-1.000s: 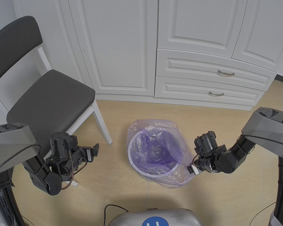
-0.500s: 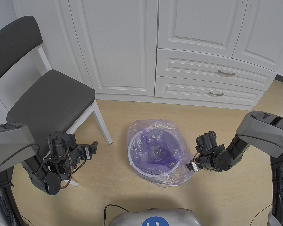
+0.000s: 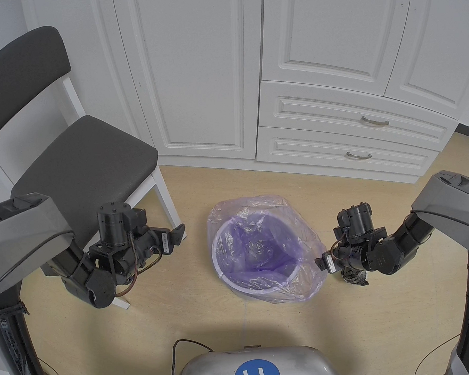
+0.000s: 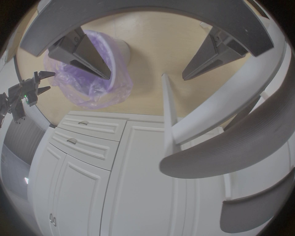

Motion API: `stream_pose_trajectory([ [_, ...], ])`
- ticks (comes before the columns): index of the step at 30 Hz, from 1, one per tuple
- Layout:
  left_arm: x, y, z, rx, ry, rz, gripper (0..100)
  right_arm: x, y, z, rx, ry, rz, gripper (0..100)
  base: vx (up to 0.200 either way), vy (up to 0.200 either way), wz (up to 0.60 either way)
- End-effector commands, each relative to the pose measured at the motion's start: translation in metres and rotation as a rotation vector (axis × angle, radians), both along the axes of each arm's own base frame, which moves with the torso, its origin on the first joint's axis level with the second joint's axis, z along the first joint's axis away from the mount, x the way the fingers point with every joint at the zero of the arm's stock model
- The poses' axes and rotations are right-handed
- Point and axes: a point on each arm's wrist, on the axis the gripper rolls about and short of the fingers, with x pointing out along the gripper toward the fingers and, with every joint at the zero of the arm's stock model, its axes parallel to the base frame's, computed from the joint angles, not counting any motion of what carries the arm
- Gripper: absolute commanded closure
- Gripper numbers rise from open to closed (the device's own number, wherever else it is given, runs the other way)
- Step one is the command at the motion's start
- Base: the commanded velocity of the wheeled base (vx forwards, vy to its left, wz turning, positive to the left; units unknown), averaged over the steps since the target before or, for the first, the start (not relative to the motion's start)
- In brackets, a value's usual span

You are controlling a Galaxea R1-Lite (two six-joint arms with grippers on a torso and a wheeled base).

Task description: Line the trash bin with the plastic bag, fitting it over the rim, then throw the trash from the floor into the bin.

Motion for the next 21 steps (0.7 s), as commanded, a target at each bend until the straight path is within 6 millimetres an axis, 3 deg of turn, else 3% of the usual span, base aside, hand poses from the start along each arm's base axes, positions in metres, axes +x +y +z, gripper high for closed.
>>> stream_pose_trajectory([
  [1,0.032,-0.022,-0.002,-0.021,0.028,-0.092,0,0.003,0.002,0.021,0.051,-0.078,-0.013,0,0.000,0.000,0.00],
  [5,0.063,-0.028,-0.025,-0.025,0.046,-0.110,0,0.011,0.010,0.019,0.153,-0.163,-0.046,0,0.000,0.000,0.00],
  [9,0.079,-0.036,-0.037,-0.016,0.080,-0.125,0,0.014,0.010,0.012,0.159,-0.163,-0.050,0,0.000,0.000,0.00],
  [16,0.086,-0.051,-0.039,-0.026,0.102,-0.187,0,0.031,0.010,-0.013,0.159,-0.153,-0.078,0,0.000,0.000,0.00],
  [21,0.082,-0.063,-0.041,-0.025,0.098,-0.219,0,0.056,0.016,-0.027,0.256,-0.207,-0.137,0,0.000,0.000,0.00],
])
